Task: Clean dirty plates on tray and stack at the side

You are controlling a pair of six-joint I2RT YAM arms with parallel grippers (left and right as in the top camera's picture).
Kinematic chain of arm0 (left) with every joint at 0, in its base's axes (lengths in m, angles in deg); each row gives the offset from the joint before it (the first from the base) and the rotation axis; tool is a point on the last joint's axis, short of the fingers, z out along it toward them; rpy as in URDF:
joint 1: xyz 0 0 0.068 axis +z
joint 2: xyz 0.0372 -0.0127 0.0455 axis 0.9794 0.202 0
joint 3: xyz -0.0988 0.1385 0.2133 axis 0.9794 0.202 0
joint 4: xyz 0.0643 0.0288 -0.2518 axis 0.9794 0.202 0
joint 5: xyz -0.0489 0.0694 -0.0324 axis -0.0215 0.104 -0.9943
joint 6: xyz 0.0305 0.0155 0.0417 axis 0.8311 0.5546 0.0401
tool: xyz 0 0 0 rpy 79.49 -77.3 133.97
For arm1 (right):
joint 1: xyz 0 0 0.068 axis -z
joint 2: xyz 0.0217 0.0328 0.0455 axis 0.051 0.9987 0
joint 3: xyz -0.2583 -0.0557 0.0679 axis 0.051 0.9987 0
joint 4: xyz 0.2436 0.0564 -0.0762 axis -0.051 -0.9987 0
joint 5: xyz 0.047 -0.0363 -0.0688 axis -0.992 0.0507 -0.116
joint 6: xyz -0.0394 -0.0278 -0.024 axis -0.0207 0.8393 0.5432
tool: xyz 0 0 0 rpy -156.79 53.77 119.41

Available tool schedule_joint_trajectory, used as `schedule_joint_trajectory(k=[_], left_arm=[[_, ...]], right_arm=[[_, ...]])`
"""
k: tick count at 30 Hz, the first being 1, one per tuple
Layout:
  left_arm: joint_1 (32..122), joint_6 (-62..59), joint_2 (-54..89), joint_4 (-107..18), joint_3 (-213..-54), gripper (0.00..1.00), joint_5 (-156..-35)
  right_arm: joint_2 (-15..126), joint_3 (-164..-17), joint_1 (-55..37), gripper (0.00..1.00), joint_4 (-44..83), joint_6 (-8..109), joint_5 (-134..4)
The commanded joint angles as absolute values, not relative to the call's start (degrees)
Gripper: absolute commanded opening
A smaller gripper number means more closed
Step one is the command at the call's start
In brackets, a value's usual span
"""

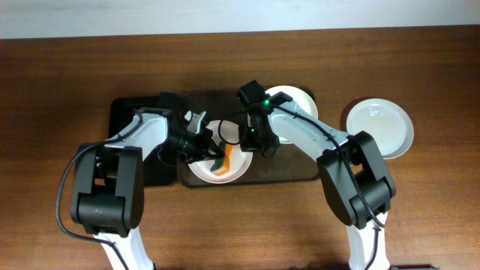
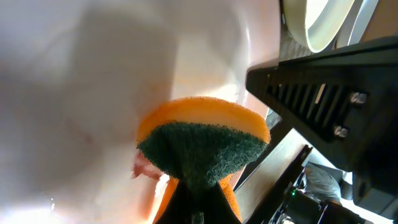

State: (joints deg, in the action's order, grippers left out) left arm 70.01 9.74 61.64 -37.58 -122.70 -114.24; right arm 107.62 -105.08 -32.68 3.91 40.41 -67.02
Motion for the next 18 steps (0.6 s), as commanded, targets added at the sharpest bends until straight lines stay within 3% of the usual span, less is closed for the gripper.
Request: schedule_joint_trajectory(k=[1, 18], left_arm=[[69.66, 6.31, 61.92, -38.85, -119.61, 0.00, -116.40], [67.41, 5.57, 61.92, -45.51, -116.79, 0.00, -121.72]], right_arm=[[108.28, -104.88, -32.05, 0.04, 3.32, 40.12, -65.20], [108.28, -104.88, -32.09, 0.04, 3.30, 40.12, -65.18]])
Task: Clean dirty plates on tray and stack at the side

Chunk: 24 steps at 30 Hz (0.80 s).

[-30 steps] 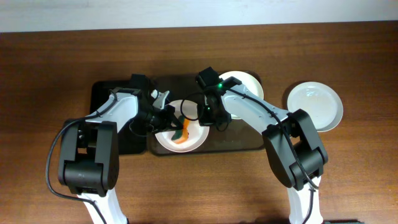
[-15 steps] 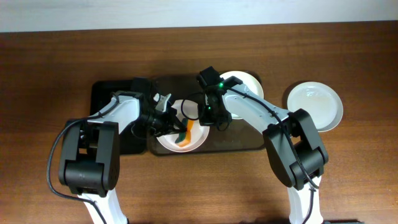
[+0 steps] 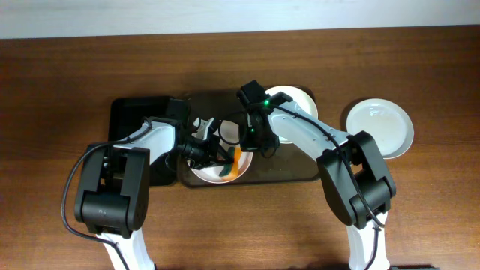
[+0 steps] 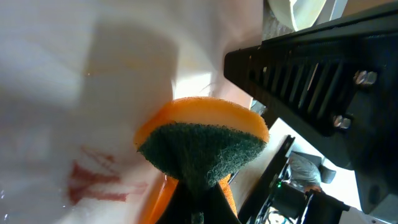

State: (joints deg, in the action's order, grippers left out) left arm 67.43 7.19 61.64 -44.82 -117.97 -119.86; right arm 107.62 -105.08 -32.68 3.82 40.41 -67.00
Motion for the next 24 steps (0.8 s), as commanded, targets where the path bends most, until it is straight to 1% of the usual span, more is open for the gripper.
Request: schedule_joint_trajectory(k=[1, 4, 8, 9, 10, 14, 19, 24], left_arm=[[67.41, 5.02, 61.92, -45.65, -116.79, 0.00, -120.64], [67.41, 1.55, 61.92, -45.69, -116.79, 0.00, -114.35], [67.41, 0.74, 61.94, -46.89, -116.79, 0.00, -110.70], [67.41, 0.06, 61.94, -47.00, -116.79, 0.00, -108.45], [67.56, -1.84, 61.94, -46.96, -116.79, 0.00, -102.83], [69.24, -1.97, 61.92, -47.00, -116.79, 0.00, -96.47], [74.51, 0.32, 61.68, -46.94, -117.12, 0.00, -96.08], [76.00, 6.49, 60.31, -46.96, -117.49, 0.00, -98.61]], right_arm=[[108.28, -104.88, -32.09, 0.04, 3.30, 40.12, -65.20], [108.28, -104.88, -32.09, 0.04, 3.30, 40.12, -65.20], [108.28, -104.88, -32.09, 0.04, 3.30, 40.12, -65.20], [108.28, -104.88, -32.09, 0.04, 3.30, 40.12, -65.20], [108.28, -104.88, -32.09, 0.04, 3.28, 40.12, -65.23], [108.28, -104.88, -32.09, 0.04, 3.23, 40.12, -65.20], [108.28, -104.88, -32.09, 0.04, 3.08, 40.15, -65.20], [108.28, -104.88, -32.09, 0.04, 3.08, 40.12, -65.20]])
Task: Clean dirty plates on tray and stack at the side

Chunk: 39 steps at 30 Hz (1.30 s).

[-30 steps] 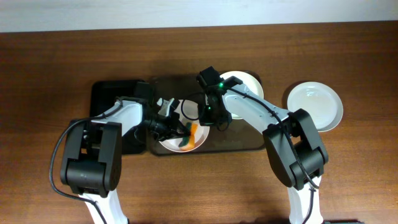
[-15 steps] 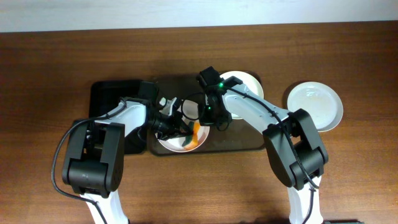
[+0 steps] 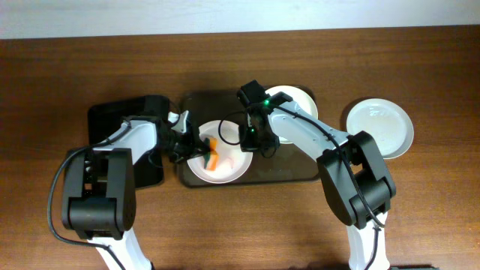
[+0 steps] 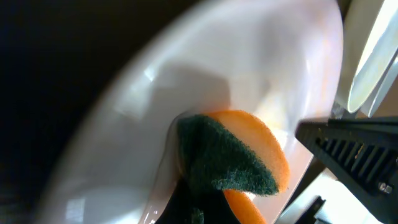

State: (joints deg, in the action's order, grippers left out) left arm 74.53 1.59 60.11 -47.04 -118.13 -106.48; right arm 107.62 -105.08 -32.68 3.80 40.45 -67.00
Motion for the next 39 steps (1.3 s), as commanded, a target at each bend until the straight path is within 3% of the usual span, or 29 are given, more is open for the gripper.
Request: schedule_joint_trajectory(k=[1, 9, 20, 39], left_arm=[[76.00, 7.75, 59.93, -46.96, -117.69, 0.00, -99.71], [73.90, 11.19, 56.96, -47.15, -119.35, 0.00, -107.92], [65.50, -3.02, 56.98, -48.44, -119.11, 0.00, -106.74], [64.94, -20.24, 57.01, -48.99, -119.05, 0.00, -110.94]], right_arm=[[108.28, -104.88, -32.09, 0.04, 3.10, 40.12, -65.18], [108.28, -104.88, -32.09, 0.04, 3.01, 40.12, -65.18], [108.28, -104.88, -32.09, 0.04, 2.84, 40.12, -65.20], [108.28, -104.88, -32.09, 0.04, 2.69, 40.12, -65.18]])
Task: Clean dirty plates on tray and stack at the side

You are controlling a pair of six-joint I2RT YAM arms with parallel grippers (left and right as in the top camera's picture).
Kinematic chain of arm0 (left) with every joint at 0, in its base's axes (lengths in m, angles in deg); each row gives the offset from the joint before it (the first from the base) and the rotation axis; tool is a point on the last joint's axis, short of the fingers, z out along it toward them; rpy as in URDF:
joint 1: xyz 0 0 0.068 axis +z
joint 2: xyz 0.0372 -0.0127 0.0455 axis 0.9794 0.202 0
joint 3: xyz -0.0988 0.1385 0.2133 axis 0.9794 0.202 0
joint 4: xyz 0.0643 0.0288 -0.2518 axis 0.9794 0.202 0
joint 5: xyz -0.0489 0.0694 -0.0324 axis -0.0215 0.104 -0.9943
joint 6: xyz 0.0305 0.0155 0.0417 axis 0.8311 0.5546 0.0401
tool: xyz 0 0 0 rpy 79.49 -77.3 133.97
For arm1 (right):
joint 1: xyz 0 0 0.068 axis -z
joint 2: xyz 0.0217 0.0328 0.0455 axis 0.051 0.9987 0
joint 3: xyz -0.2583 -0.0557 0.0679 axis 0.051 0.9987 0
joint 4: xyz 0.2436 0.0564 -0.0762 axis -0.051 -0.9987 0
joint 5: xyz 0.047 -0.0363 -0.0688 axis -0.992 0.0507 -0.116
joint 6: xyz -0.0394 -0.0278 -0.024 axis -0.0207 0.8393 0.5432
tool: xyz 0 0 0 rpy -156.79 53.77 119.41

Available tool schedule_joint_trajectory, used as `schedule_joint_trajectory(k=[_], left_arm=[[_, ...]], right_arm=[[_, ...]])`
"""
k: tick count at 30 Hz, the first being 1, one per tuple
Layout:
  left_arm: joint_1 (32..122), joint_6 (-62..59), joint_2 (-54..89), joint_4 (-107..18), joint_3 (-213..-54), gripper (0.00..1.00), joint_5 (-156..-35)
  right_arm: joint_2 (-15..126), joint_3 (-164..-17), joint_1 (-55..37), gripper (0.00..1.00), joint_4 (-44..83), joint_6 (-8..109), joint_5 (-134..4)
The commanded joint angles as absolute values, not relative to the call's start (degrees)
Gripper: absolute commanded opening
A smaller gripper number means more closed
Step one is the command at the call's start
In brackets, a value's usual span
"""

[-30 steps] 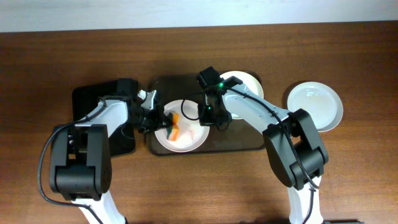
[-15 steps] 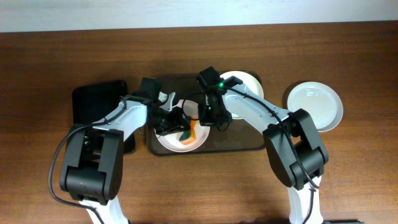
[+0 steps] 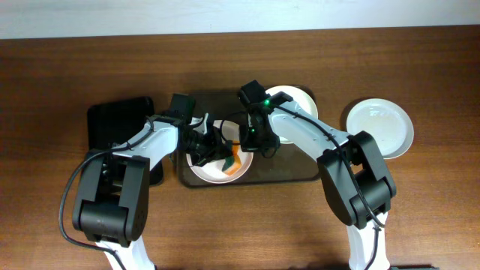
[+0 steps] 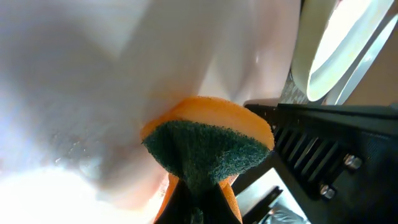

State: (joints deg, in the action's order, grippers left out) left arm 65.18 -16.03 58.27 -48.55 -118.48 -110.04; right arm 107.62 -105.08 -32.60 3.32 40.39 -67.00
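Observation:
A white plate (image 3: pixel 214 171) lies on the dark tray (image 3: pixel 285 174) in the middle of the table. My left gripper (image 3: pixel 225 154) is shut on an orange sponge with a green scrub face (image 4: pixel 208 140), pressed onto the plate's right half. In the left wrist view the white plate (image 4: pixel 93 74) fills the frame. My right gripper (image 3: pixel 253 142) sits at the plate's right rim, apparently clamped on it; its jaws are hidden under the wrist. A second white plate (image 3: pixel 294 99) lies at the tray's back right. A clean white plate (image 3: pixel 379 127) rests on the table to the right.
A black square pad (image 3: pixel 116 124) lies left of the tray under my left arm. The wooden table (image 3: pixel 420 210) extends to all sides. The right arm's black body (image 4: pixel 336 155) shows close to the sponge in the left wrist view.
My left gripper has moved the sponge from the plate's left-centre to its right half, beside the right gripper. The black pad has shifted slightly. The right arm has not moved.
The sponge was first on the plate's lower right, then further right where red smears showed on the plate. Then it sat near the left rim. Now it is back at the right, and no red smears show around it. The right arm stayed at the rim throughout.

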Motion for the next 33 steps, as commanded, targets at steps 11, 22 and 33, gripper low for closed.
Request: schedule_joint_trajectory(k=[11, 22, 33], left_arm=[[62.18, -20.22, 57.01, -57.91, -114.28, 0.00, -109.78], [63.65, -14.78, 56.81, -59.57, -112.14, 0.00, -102.87], [70.79, -6.39, 48.96, -59.74, -113.32, 0.00, -98.22]], right_arm=[[108.28, -104.88, -32.09, 0.04, 2.66, 40.12, -65.18], [108.28, -104.88, -32.09, 0.04, 2.29, 40.12, -65.18], [108.28, -104.88, -32.09, 0.04, 2.27, 40.12, -65.18]])
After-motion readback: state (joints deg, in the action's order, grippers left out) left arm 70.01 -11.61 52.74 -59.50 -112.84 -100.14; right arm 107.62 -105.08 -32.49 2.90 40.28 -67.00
